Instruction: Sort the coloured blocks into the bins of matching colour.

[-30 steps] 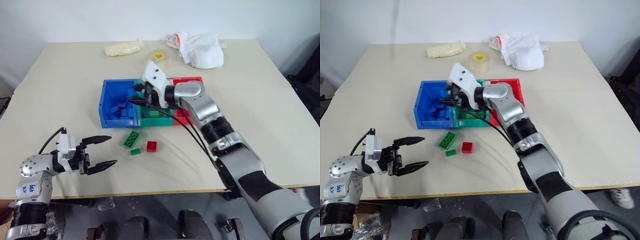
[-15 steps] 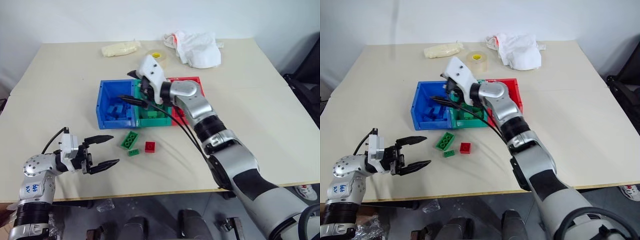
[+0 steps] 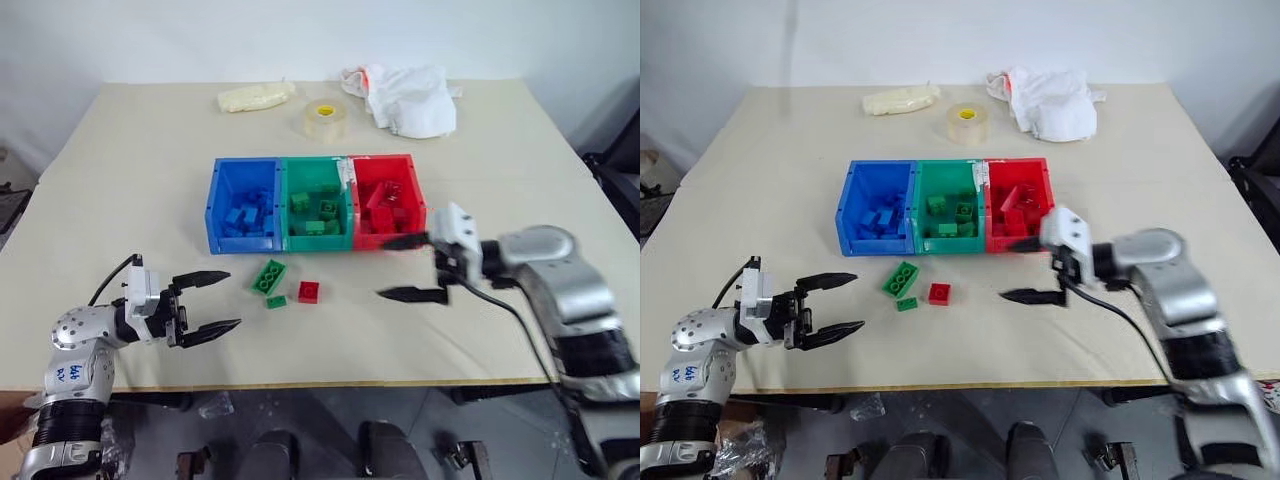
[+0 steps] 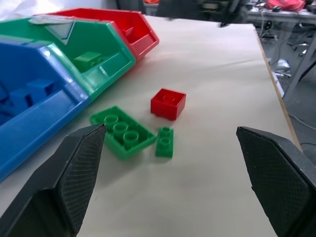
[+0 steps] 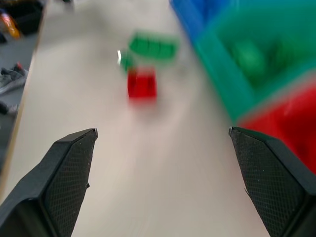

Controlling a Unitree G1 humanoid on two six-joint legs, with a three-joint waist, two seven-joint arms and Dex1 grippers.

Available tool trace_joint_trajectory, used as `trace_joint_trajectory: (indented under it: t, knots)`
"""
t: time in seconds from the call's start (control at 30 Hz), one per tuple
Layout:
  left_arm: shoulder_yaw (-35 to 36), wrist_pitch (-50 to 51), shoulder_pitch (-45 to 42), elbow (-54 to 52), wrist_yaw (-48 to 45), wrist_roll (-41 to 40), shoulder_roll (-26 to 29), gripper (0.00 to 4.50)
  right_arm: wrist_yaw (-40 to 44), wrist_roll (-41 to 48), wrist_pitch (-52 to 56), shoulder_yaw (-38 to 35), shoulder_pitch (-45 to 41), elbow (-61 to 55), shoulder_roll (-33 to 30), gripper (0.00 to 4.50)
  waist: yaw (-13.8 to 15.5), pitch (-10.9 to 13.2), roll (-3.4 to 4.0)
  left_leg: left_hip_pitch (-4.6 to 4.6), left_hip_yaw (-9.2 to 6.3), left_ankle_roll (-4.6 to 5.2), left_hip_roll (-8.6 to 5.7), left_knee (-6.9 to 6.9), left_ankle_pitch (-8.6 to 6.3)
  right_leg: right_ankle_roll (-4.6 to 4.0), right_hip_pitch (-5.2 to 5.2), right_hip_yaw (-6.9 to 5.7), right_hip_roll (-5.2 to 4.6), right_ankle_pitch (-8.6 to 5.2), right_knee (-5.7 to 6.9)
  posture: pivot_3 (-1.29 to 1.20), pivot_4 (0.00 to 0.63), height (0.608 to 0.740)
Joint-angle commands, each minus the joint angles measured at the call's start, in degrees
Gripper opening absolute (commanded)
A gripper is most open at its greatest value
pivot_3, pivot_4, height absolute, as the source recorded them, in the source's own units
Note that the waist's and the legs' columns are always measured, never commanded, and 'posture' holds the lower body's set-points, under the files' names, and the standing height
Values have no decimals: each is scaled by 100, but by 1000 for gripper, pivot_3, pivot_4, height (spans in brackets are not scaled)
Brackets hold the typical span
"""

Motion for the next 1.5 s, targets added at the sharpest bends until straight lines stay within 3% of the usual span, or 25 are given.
trace_joint_trajectory:
  t: [0.03,0.27,0.53,0.67,0.87,0.97,1.2,1.4,1.5]
  knots:
    - [88,-77,-58,81,-103,-44,81,4500,39,152,63,-400,372,-433,-440,4465,11,0,-1,0,0,0,1,2,0,0,2,0,0,0,0,0,150,740]
    - [80,-98,-244,260,-185,-19,113,4500,-284,151,120,-200,256,-545,-362,4465,-9,1,-1,1,10,0,5,5,0,0,-1,1,0,0,0,0,150,740]
    - [89,-108,-254,235,-210,-26,129,4500,-1017,-439,43,1077,-621,-246,960,4465,-16,1,-1,0,7,0,5,6,0,0,-4,0,1,0,1,0,150,740]
    - [136,-92,-156,91,-137,-49,137,4500,-1309,-1015,-220,1828,-1122,456,1742,4465,-17,0,-1,0,5,0,4,7,0,0,-5,-1,2,0,3,0,150,740]
    - [225,-40,121,-229,19,-99,118,4500,-1459,-1610,-756,2358,-1636,1588,2463,4465,-33,0,-1,0,-3,0,1,7,0,0,-6,-3,3,0,8,0,150,740]
    - [249,-29,264,-365,90,-118,105,4500,-1491,-1760,-936,2428,-1749,1909,2673,3892,-43,0,-1,1,-6,0,0,7,0,0,-5,-5,3,0,8,0,150,740]
    - [262,1,336,-444,158,-119,95,4500,-1281,-1588,-901,2131,-1668,1523,2570,1479,-38,0,-1,1,-6,-1,2,7,0,0,-5,-6,5,0,8,0,150,740]
    - [192,6,198,-332,140,-86,59,4500,-1394,-931,-164,1250,-1502,476,2218,1463,-21,1,-1,0,-8,-1,1,7,0,0,-4,-6,3,0,8,0,150,740]
    - [139,-1,86,-233,109,-56,33,4500,-1765,-944,5,689,-1622,506,1887,1463,-16,0,-1,0,-7,-1,2,6,0,0,-3,-6,4,0,8,0,150,740]
